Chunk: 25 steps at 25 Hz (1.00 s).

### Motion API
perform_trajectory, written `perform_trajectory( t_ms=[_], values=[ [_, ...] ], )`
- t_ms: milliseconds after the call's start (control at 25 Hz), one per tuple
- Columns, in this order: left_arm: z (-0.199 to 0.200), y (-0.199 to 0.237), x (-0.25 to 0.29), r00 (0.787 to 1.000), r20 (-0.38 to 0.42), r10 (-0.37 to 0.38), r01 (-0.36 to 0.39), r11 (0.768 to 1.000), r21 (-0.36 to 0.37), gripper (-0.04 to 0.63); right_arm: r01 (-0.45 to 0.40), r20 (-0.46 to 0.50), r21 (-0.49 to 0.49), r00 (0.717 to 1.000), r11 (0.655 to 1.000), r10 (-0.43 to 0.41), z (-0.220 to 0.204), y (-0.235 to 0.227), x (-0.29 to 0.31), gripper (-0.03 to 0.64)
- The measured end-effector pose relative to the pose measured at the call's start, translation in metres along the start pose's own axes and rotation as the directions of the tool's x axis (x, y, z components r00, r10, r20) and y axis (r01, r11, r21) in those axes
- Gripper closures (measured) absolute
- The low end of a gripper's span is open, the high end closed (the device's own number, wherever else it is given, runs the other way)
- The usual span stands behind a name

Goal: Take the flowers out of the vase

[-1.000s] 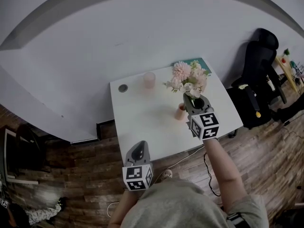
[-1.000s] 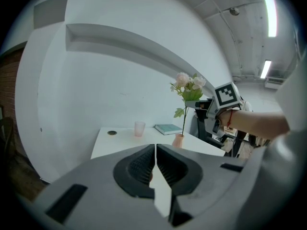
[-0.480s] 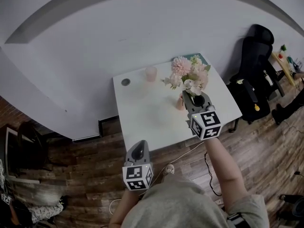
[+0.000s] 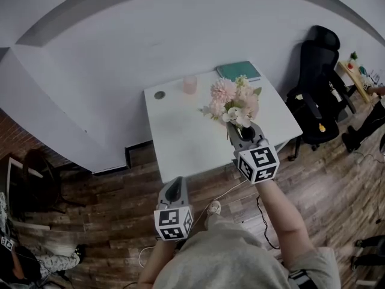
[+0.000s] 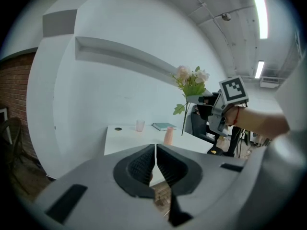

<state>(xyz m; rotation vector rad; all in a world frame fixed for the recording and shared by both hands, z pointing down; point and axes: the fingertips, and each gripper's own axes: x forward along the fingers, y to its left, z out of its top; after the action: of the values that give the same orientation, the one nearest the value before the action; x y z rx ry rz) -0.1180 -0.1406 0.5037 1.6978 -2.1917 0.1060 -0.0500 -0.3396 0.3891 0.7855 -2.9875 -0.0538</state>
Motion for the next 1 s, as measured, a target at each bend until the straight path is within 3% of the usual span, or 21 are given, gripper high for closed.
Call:
perform_trajectory(
  t_ms=[520,1000],
  values=[
    [-0.039,-0.025,-0.077,1.000,0.029,0.012,-0.012,1.000,0.009,0.583,-0.036,0.000,0.012,0.999,0.999,0.036,-0.023,0.066,-0.101,0.565],
    [-0.039,-0.032,-0.111,0.997,0.058,0.042,-0.041,0.999,-0.009,0.583,-0.079,-0.011,0.034,0.997,0.996,0.079,-0.033,0.108,-0.154,0.566]
  ],
)
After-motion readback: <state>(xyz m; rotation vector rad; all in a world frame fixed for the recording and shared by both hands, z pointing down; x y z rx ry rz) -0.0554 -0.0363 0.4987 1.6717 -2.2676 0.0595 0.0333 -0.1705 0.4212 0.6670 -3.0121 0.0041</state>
